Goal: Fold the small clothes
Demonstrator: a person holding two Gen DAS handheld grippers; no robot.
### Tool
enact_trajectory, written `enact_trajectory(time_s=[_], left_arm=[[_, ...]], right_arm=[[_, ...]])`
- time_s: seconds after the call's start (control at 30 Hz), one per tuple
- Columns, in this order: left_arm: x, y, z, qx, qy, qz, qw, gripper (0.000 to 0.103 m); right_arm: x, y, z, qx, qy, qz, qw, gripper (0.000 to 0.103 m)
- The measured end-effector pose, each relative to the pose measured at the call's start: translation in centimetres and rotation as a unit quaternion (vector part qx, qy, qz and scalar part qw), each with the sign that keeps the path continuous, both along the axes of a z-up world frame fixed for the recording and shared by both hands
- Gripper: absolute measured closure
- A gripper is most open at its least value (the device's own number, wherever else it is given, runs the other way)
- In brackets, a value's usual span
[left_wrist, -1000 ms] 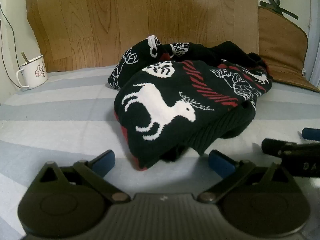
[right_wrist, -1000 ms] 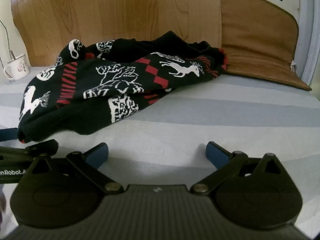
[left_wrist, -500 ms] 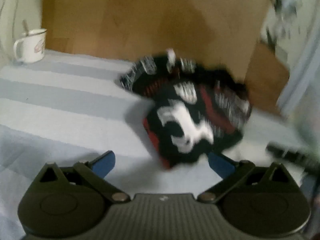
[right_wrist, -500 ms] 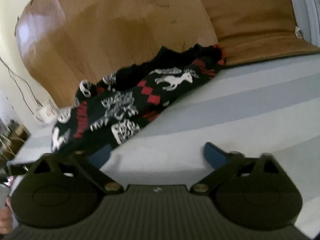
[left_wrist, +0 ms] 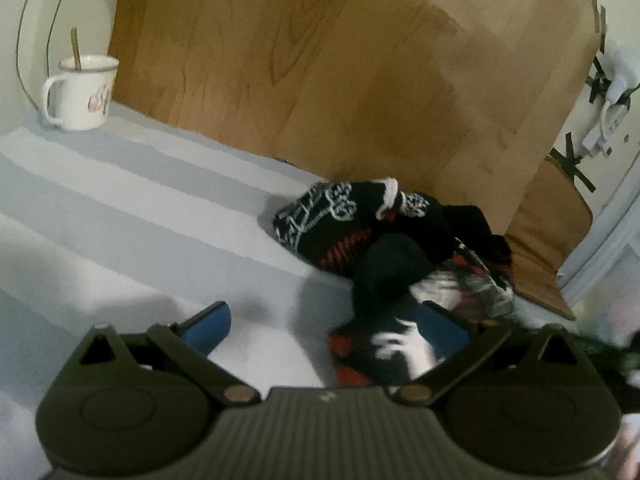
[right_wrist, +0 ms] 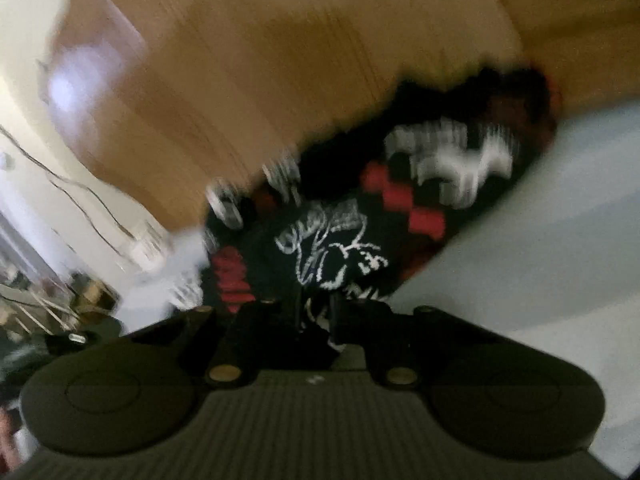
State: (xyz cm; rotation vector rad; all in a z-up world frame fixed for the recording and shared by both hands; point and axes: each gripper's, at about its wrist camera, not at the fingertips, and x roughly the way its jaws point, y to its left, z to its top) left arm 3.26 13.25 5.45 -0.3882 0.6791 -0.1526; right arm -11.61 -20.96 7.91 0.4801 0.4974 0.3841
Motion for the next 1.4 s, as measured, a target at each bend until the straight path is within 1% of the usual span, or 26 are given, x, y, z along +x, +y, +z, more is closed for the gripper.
enact_trajectory(time_s=[0.07,0.17,0.2,0.27,0.3,0.33,0.4,0.47,0.53,0.6,0.67,0.7,0.73,0.77,0.83,0.87,0.9,0.93,0.97,1.0,1.03,1.07,1.13,1.27,1.33,1.4], left_arm=[[0.7,0.1,0.1,0.006,0.002,-0.005,1.0,0.001],[2.2,-0.8,0.0,0.002,0.007,-0.02,0.9998,0.001],[2.7,-1.3,0.0,0.0,0.008,-0.028,0.9996,0.001],[3.8,-2.4,-0.2,-0.008,0.013,-0.047,0.9988,0.001],[4.3,-3.2,-0.4,-0.014,0.016,-0.059,0.998,0.001],[4.8,-4.0,-0.6,-0.021,0.021,-0.071,0.997,0.001],[5.6,-5.7,-1.0,-0.031,0.029,-0.093,0.9947,0.001],[6.4,-7.5,-1.4,-0.041,0.043,-0.115,0.9916,0.002],[6.8,-9.2,-2.0,-0.055,0.062,-0.141,0.9865,0.004],[7.2,-11.1,-2.8,-0.053,0.081,-0.158,0.9826,0.007],[7.6,-12.2,-3.7,-0.049,0.101,-0.157,0.9813,0.013],[7.5,-12.4,-3.6,-0.046,0.09,-0.15,0.9834,0.016],[7.6,-12.6,-3.7,-0.046,0.095,-0.147,0.9835,0.027],[7.6,-12.5,-3.7,-0.047,0.093,-0.138,0.9849,0.032],[8.1,-12.4,-3.8,-0.05,0.1,-0.124,0.986,0.068],[8.3,-12.4,-4.1,-0.049,0.107,-0.12,0.9858,0.081],[8.9,-12.6,-4.4,-0.05,0.116,-0.116,0.9852,0.09],[8.8,-12.5,-4.4,-0.059,0.116,-0.111,0.9853,0.091],[8.7,-12.4,-4.4,-0.059,0.117,-0.109,0.9854,0.091],[8.2,-12.2,-4.2,-0.057,0.113,-0.109,0.986,0.091],[7.7,-12.0,-3.7,-0.057,0.106,-0.112,0.9864,0.092],[7.0,-11.6,-3.0,-0.059,0.096,-0.117,0.9867,0.092],[5.0,-10.4,-1.2,-0.057,0.068,-0.125,0.9882,0.092],[-1.0,-7.2,2.3,-0.051,0.016,-0.149,0.9874,0.092],[-4.5,-6.0,3.2,-0.038,0.005,-0.165,0.9855,0.092],[-8.4,-5.3,3.2,-0.026,-0.002,-0.192,0.9811,0.092]], right_arm=[[-1.9,-3.7,1.8,-0.025,-0.036,-0.042,0.998,0.089],[-4.8,-10.0,3.3,-0.074,-0.058,-0.129,0.987,0.089],[-5.5,-12.2,3.6,-0.092,-0.06,-0.166,0.98,0.095],[-6.2,-15.8,3.9,-0.122,-0.051,-0.23,0.964,0.095],[-6.7,-17.6,3.9,-0.125,-0.04,-0.254,0.958,0.088],[-6.9,-18.7,3.8,-0.114,-0.029,-0.263,0.958,0.085],[-7.7,-19.8,3.6,-0.084,-0.023,-0.266,0.96,0.055],[-9.3,-19.3,3.3,-0.078,-0.042,-0.234,0.968,0.052],[-9.2,-17.2,2.8,-0.096,-0.042,-0.183,0.978,0.044],[-9.0,-15.5,1.9,-0.112,-0.035,-0.152,0.981,0.026],[-9.6,-13.8,0.7,-0.115,-0.018,-0.123,0.986,0.024],[-9.9,-12.8,0.6,-0.117,-0.02,-0.099,0.988,0.024],[-10.2,-11.7,0.4,-0.119,-0.029,-0.074,0.99,0.024],[-10.0,-10.9,0.3,-0.118,-0.029,-0.054,0.991,0.024],[-8.3,-8.9,0.0,-0.146,-0.006,-0.033,0.989,0.024],[-7.4,-8.3,-0.2,-0.17,0.002,-0.045,0.984,0.023],[-6.1,-8.0,-0.8,-0.194,0.016,-0.063,0.979,0.021],[-4.8,-8.0,-1.4,-0.207,0.028,-0.076,0.975,0.021],[-3.8,-8.1,-2.1,-0.213,0.04,-0.083,0.973,0.029],[-3.3,-7.9,-2.4,-0.215,0.038,-0.081,0.973,0.058],[-3.5,-8.2,-2.3,-0.211,0.03,-0.071,0.974,0.073],[-3.6,-8.2,-1.9,-0.19,0.032,-0.05,0.98,0.09],[-5.5,-8.0,-0.4,-0.146,0.014,-0.011,0.989,0.091],[-12.0,-8.3,3.3,-0.138,-0.037,0.039,0.989,0.091],[-15.6,-9.5,4.3,-0.126,-0.038,0.06,0.989,0.091],[-18.6,-10.5,4.2,-0.121,-0.026,0.08,0.989,0.091]])
